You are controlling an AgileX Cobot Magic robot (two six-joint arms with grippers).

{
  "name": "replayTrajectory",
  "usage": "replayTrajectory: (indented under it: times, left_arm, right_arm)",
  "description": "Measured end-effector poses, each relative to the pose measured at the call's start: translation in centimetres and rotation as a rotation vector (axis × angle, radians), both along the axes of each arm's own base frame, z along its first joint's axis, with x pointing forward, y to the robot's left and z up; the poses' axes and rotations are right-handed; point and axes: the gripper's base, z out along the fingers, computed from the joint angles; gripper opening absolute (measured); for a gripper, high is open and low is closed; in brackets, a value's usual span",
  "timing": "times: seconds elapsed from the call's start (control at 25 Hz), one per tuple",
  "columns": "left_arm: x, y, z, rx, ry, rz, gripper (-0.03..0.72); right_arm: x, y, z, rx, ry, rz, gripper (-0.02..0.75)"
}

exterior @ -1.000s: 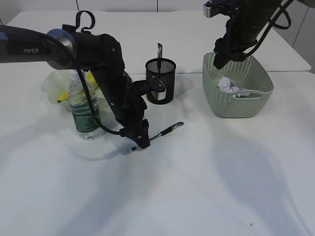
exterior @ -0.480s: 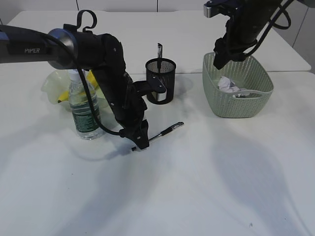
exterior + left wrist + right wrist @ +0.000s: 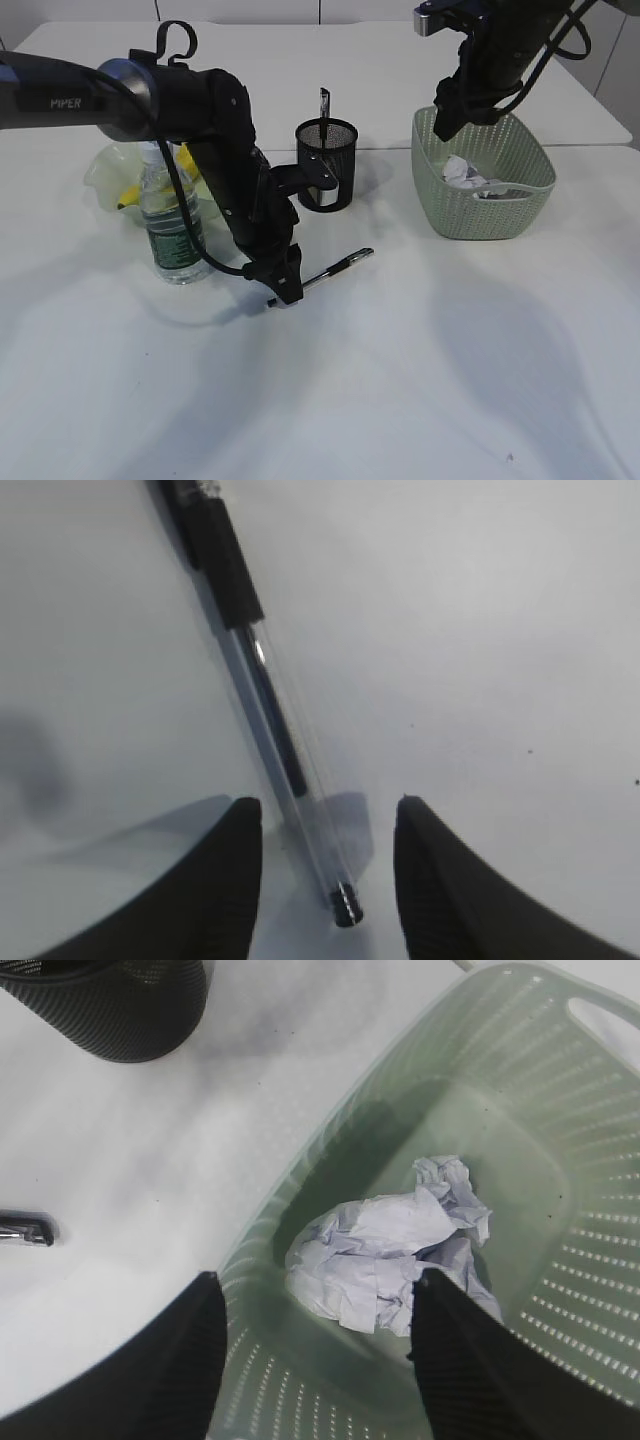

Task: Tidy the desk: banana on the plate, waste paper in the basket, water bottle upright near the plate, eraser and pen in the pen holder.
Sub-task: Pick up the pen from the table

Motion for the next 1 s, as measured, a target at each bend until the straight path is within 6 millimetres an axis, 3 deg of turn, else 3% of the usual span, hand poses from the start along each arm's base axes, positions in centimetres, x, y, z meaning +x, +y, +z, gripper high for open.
replayTrajectory:
  times: [0.76, 1.0]
  left_arm:
    - [-0.09, -0.02, -0.9, 0.012, 0.041, 0.004, 0.307]
    - [-0.14, 0.01, -0.91, 0.015, 0.046, 0.001, 0.272]
  right_arm:
    - [0.0, 0.0, 0.0, 0.0, 0.0, 0.0, 0.442]
    - [0.0, 0.0, 0.0, 0.0, 0.0, 0.0, 0.442]
